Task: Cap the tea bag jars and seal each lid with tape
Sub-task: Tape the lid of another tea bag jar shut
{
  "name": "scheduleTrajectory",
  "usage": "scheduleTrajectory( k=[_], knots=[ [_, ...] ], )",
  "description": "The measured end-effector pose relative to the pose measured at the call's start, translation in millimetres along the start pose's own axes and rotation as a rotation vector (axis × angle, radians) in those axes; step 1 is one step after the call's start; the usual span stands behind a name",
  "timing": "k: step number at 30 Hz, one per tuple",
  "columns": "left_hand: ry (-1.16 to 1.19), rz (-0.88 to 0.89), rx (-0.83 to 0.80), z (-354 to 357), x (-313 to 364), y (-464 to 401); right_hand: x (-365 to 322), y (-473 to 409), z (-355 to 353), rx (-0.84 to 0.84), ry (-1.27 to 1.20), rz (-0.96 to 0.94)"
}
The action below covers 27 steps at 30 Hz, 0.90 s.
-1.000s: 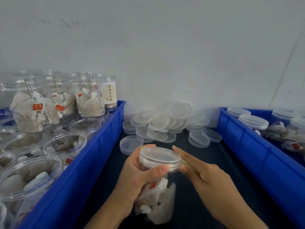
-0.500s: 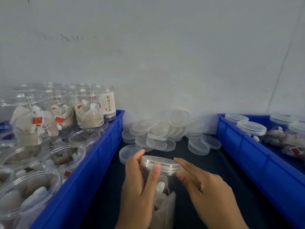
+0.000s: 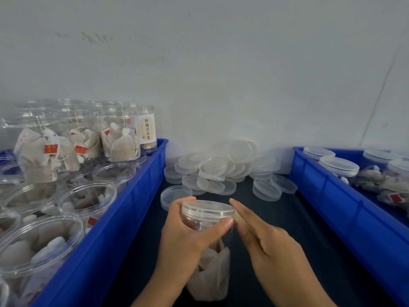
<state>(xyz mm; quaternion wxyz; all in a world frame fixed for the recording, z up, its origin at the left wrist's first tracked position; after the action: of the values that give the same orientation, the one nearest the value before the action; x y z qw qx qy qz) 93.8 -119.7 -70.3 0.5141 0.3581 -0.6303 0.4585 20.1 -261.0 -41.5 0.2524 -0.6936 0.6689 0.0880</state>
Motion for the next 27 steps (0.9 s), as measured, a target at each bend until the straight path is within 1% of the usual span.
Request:
scheduleTrajectory(
  k=[4, 6, 9, 14, 18, 21, 23, 27],
  knots=[
    [0.02, 0.042, -0.039, -7, -1, -2, 7, 0, -3, -0.068, -0.032, 0.051],
    [0.008, 0.038, -0.103, -7, -1, -4, 9, 0, -6, -0.101, -0.036, 0.068],
    [0.052, 0.028, -0.201, -9, -2, -6, 10, 0, -7, -0.157, -0.038, 0.073],
    [0.117, 0.022, -0.318, -8, -4, -8, 6, 1, -17, -0.093, 0.034, 0.035],
    [0.167, 0.015, -0.419, -5, -7, -7, 3, -1, -17, -0.14, -0.003, 0.025],
    [0.189, 0.008, -0.465, -5, -6, -6, 3, -1, -17, -0.128, -0.016, 0.007],
    [0.204, 0.007, -0.466, -5, -6, -5, 2, 0, -16, -0.117, -0.034, 0.007],
    [0.224, -0.022, -0.396, -5, -7, -5, -1, 1, -7, -0.081, -0.123, 0.011]
  ],
)
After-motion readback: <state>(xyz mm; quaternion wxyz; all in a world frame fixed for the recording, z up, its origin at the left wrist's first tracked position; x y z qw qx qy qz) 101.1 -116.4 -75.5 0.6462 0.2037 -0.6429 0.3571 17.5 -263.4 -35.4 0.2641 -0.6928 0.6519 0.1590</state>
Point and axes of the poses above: each hand's wrist, its own y-axis away from the middle knuckle, its own z-axis out of the palm, x = y × z, the point moved 5 cm from there along -y, towards the middle knuckle, and after that the axes turned 9 degrees about -x, right-handed, at the moved point
